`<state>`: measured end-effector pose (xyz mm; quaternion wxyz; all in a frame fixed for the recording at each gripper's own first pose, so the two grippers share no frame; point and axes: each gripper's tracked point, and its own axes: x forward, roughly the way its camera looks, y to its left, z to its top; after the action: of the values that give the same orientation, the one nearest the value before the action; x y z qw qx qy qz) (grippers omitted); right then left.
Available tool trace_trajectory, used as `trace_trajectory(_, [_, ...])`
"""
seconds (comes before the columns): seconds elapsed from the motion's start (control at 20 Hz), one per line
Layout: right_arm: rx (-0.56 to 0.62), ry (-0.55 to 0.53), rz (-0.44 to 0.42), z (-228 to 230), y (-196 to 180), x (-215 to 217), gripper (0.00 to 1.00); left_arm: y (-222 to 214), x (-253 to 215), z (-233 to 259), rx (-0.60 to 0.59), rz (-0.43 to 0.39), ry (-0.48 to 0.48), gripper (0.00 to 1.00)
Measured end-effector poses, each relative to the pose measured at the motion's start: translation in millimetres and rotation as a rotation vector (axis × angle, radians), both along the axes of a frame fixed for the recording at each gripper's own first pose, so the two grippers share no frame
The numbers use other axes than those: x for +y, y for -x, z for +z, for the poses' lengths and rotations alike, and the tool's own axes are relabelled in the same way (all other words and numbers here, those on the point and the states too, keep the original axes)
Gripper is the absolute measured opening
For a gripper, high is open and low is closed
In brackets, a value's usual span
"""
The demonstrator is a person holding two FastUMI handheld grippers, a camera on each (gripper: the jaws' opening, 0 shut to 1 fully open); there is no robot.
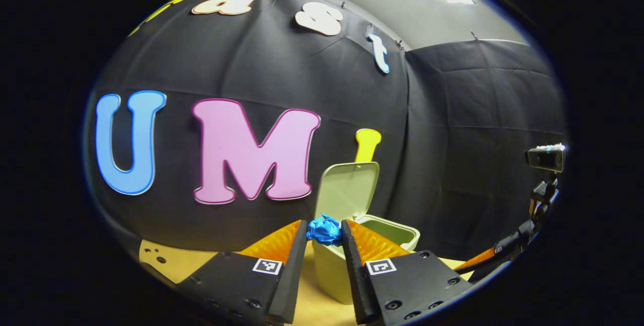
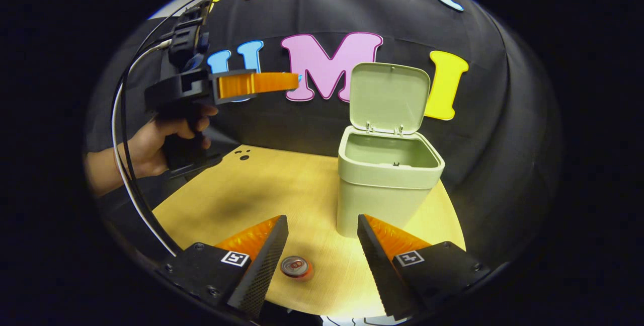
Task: Press the lid of the desktop garbage bin to open it, pick up the crumpled paper on the desktop and throw it into the bin, then pick up the pop can on the desktop and drop it into the bin, and finally close the garbage bin lid.
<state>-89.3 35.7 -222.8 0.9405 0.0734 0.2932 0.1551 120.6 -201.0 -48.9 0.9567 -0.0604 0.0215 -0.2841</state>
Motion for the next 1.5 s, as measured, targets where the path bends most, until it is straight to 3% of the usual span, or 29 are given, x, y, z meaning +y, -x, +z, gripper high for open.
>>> trace_trajectory(0.45, [0.042, -0.008, -0.074, -11.9, 15.0, -22.0, 0.89, -27.1, -81.2, -29.3, 0.052, -0.136, -0.027, 0.46])
trace_trajectory(1.2, [0.084, -0.028, -0.119, -18.9, 26.8, -37.6, 0.89, -50.3, -135.3, -107.6, 0.200, -0.178, -0.149, 0.47])
trace_trajectory(1.4, [0.093, -0.037, -0.128, -20.5, 27.4, -37.0, 0.90, -50.3, -134.9, -110.5, 0.189, -0.182, -0.158, 0.57])
trace_trajectory(1.5, [0.098, -0.041, -0.127, -22.0, 27.2, -35.3, 0.88, -50.3, -132.9, -108.5, 0.179, -0.179, -0.161, 0.71])
